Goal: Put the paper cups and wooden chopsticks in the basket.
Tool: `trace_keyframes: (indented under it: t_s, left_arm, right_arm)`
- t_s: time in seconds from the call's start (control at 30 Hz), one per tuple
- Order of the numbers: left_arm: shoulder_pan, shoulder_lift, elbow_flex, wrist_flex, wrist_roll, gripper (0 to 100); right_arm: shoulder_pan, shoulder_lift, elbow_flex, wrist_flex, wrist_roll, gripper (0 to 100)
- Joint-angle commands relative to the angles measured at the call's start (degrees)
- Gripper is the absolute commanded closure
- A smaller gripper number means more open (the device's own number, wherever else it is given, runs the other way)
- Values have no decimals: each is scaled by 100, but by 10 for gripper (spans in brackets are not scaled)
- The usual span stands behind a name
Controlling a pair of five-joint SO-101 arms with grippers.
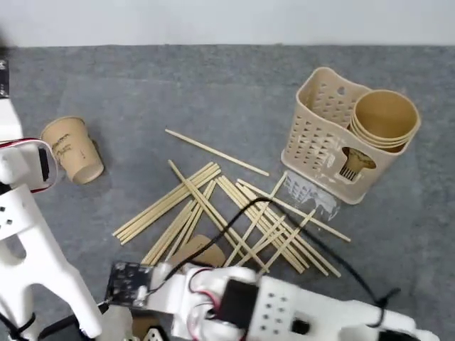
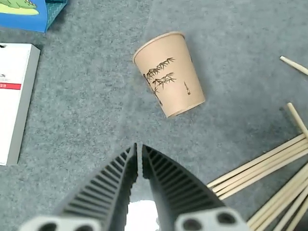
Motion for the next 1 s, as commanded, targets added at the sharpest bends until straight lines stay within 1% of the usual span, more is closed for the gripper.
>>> trace_keyframes:
  t_s: [0.0,0.2,0.37,0.57,0.77,0.97]
  left_arm:
    - [-44,-193,110,-264,-62,987]
    - [-44,-202,198,-299,-62,987]
    - [-44,-202,198,-290,-62,987]
    - [-44,-202,198,-273,-62,987]
    - [-44,-211,198,-273,-62,987]
    - [-44,-211,198,-290,-62,987]
  right_arm:
    - [-207,347,-88,-268,-79,718]
    - [-163,576,-88,-629,-62,720]
    - [-13,804,-88,-646,-62,720]
    - [743,1086,-88,-760,-44,720]
    - [1437,1068,-88,-743,563,720]
    - [1771,1068,-88,-760,765,721]
